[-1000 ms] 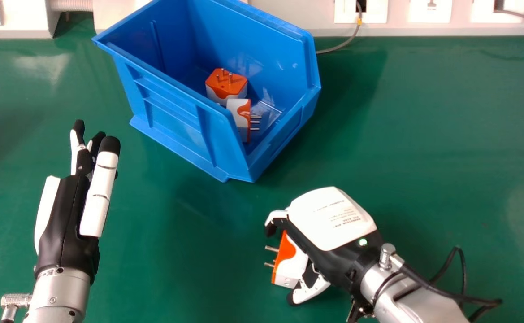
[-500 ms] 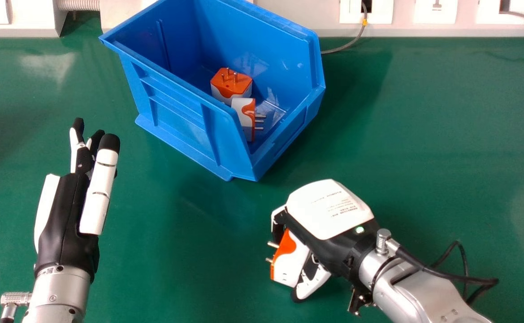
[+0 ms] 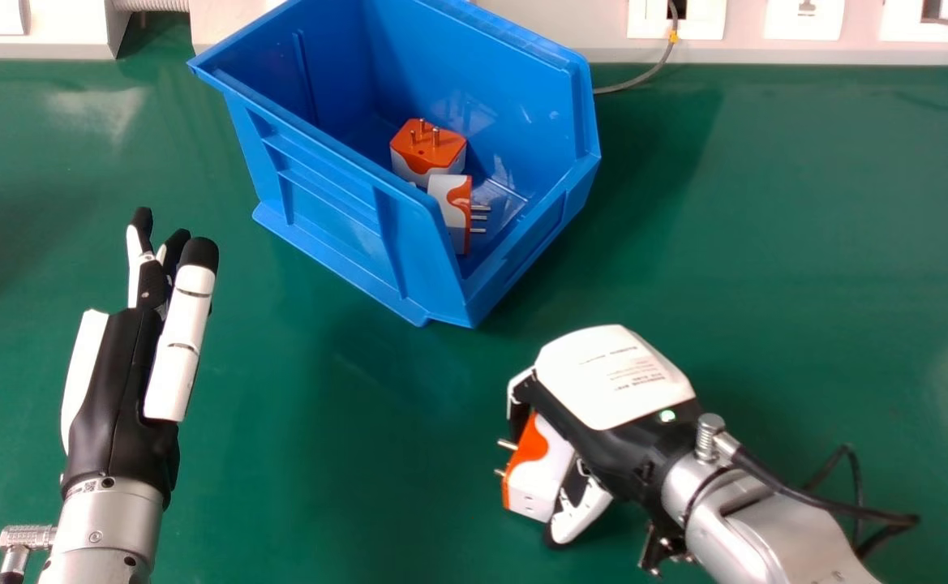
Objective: Pick all objects and put in blue box
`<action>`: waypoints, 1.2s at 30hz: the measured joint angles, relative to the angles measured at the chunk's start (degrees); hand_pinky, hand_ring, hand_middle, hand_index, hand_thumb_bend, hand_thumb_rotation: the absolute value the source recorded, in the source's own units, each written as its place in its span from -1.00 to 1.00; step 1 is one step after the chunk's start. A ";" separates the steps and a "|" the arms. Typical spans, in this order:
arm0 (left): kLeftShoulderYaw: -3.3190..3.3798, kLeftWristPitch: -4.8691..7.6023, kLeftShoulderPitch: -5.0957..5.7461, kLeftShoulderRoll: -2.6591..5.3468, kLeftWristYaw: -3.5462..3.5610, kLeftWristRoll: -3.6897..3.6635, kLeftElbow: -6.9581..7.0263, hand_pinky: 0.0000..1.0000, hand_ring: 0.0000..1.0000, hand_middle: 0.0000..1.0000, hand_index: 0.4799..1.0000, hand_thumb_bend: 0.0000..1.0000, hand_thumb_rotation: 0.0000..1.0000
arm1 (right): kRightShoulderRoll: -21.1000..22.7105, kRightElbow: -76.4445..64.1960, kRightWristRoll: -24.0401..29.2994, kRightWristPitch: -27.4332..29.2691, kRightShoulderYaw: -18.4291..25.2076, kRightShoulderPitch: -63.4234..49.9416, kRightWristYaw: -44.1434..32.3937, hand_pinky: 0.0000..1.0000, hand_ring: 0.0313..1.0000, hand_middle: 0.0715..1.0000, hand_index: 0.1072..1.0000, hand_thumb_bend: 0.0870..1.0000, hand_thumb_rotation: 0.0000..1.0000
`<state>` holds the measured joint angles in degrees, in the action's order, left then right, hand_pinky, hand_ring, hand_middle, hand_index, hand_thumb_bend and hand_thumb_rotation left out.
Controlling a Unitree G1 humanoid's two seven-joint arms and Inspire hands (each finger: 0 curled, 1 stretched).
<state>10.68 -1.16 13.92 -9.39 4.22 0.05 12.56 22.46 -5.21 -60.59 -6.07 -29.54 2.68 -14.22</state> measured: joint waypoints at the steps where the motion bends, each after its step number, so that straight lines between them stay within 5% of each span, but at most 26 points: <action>1: 0.00 -0.03 -0.01 -0.05 0.01 0.00 0.00 0.86 0.94 0.98 1.00 0.06 1.00 | 0.47 -0.75 0.37 -0.07 0.79 -0.91 0.05 -0.77 -0.54 -0.12 -0.14 -0.06 -1.00; 11: -0.16 -0.32 -0.06 -0.14 0.35 -0.02 0.15 0.85 0.94 0.98 1.00 0.06 1.00 | 3.14 -13.01 5.11 -0.25 8.50 -6.49 -0.66 -0.87 -0.78 -0.24 -0.17 -0.07 -1.00; 22: 0.10 -0.42 0.40 -0.24 0.39 -0.05 0.30 0.85 0.94 0.98 1.00 0.06 1.00 | 4.60 -21.92 7.04 -1.49 16.42 -8.28 -4.88 -0.85 -0.79 -0.29 -0.15 -0.08 -1.00; 36: 0.18 -0.16 0.84 -0.46 0.41 0.08 0.17 0.84 0.93 0.97 0.99 0.05 1.00 | 1.83 -9.82 8.92 1.46 17.31 9.89 0.56 -0.88 -0.84 -0.66 -0.18 -0.11 -0.77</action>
<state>10.86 -1.32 14.76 -9.86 4.63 0.14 12.72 24.29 -15.03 -51.67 -4.62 -12.23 12.57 -13.66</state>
